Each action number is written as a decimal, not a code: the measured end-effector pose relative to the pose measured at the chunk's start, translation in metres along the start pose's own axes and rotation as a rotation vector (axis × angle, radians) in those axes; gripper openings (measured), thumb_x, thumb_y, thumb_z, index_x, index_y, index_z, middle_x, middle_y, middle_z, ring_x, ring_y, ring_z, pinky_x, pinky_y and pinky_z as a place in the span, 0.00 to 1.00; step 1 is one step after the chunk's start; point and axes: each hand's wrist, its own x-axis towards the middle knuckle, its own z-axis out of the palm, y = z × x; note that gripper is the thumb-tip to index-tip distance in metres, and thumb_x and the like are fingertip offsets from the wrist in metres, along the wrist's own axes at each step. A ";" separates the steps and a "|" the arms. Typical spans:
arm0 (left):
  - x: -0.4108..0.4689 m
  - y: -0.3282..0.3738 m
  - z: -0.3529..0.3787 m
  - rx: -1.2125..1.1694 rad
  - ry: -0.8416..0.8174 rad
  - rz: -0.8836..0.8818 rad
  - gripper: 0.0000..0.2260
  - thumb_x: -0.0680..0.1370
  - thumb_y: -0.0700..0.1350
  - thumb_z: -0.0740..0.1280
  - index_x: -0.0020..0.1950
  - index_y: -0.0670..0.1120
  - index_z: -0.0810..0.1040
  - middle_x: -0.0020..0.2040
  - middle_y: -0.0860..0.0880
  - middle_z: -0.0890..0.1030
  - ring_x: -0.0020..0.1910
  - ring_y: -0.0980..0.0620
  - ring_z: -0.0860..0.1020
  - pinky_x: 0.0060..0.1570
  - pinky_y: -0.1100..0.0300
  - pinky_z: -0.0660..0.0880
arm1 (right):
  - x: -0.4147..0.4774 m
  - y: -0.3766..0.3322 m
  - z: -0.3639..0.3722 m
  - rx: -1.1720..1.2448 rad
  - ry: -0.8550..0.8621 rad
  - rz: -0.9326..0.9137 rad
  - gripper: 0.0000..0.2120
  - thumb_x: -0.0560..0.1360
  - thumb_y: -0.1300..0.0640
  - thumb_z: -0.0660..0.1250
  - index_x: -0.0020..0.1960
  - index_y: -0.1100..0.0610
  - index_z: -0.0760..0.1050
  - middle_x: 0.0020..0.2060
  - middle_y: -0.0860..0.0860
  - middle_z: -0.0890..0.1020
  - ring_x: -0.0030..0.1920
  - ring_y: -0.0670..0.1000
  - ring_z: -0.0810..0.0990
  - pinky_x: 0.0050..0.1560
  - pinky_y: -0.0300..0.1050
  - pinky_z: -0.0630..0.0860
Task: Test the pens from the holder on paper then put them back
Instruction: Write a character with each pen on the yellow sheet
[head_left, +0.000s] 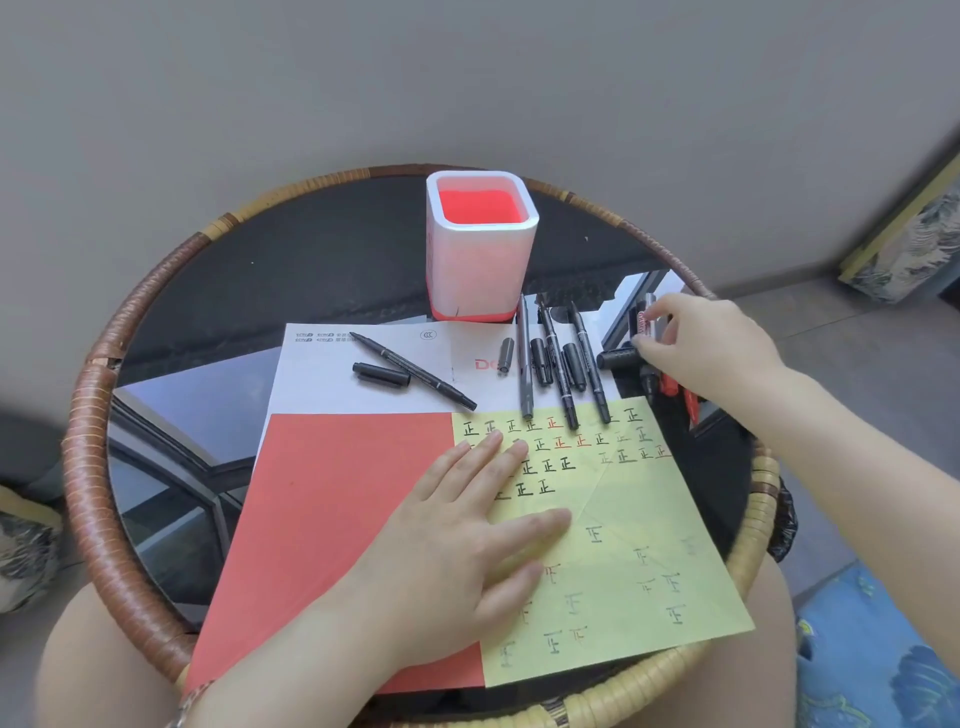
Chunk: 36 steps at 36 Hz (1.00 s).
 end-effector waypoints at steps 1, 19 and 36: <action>0.000 0.000 0.000 -0.002 -0.001 -0.001 0.17 0.75 0.57 0.56 0.63 0.63 0.71 0.70 0.43 0.69 0.70 0.44 0.66 0.67 0.52 0.53 | 0.002 -0.002 0.002 -0.008 -0.012 0.015 0.13 0.75 0.49 0.61 0.57 0.51 0.73 0.42 0.53 0.82 0.41 0.53 0.78 0.35 0.43 0.73; 0.000 0.001 -0.002 -0.022 0.008 -0.001 0.17 0.74 0.57 0.56 0.62 0.62 0.72 0.69 0.43 0.70 0.69 0.43 0.67 0.67 0.52 0.54 | -0.051 -0.012 -0.027 1.290 -0.140 0.333 0.07 0.75 0.62 0.63 0.51 0.59 0.77 0.30 0.47 0.76 0.25 0.42 0.66 0.22 0.30 0.62; 0.001 0.001 -0.003 -0.047 -0.009 -0.001 0.17 0.75 0.57 0.56 0.63 0.62 0.72 0.70 0.43 0.68 0.70 0.43 0.64 0.68 0.52 0.52 | -0.111 -0.060 0.007 1.197 -0.065 0.023 0.10 0.66 0.50 0.69 0.42 0.55 0.79 0.34 0.54 0.84 0.33 0.49 0.83 0.32 0.39 0.79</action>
